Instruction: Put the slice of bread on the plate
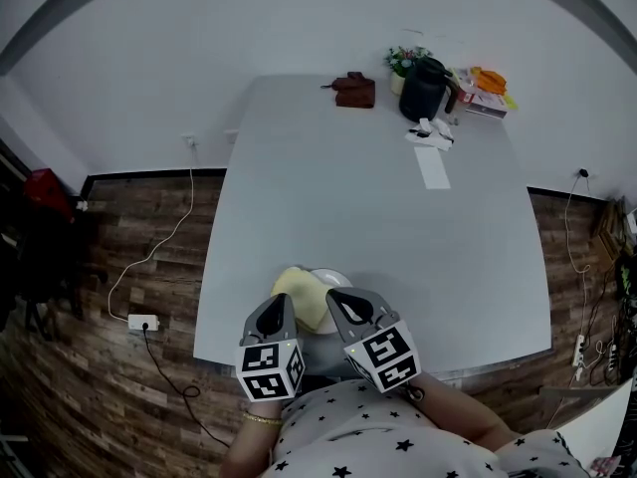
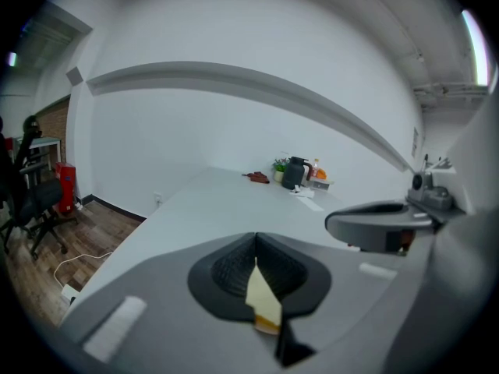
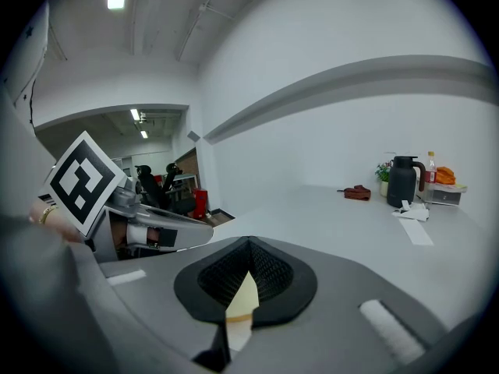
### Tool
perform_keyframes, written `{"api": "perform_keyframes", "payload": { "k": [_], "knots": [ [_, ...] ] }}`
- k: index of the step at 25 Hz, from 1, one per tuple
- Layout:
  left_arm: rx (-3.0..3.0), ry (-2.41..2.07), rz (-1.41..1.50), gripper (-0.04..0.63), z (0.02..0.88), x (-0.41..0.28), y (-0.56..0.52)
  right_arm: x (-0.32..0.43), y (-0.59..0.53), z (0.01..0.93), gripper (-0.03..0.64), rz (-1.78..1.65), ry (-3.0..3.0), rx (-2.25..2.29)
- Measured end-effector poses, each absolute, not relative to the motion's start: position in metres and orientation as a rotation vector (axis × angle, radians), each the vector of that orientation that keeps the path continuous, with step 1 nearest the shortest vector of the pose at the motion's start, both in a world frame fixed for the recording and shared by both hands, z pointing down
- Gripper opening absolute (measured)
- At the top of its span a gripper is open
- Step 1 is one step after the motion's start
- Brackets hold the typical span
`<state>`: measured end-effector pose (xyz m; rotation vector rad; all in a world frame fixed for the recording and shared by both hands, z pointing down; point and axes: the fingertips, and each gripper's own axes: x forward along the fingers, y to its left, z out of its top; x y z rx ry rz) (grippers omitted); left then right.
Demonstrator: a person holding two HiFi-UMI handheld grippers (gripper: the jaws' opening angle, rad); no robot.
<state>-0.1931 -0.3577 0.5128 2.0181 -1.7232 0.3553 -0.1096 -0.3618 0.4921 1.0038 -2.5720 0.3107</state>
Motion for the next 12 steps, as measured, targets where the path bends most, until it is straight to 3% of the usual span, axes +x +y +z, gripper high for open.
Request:
{"api": "perform_keyframes", "payload": {
  "k": [12],
  "knots": [
    [2.003,-1.720,0.354,0.008,0.5141,-0.1905,-0.3510,-0.1062,-0.3562,0.4905,-0.002,0.316,-2.578,1.001]
  ]
}}
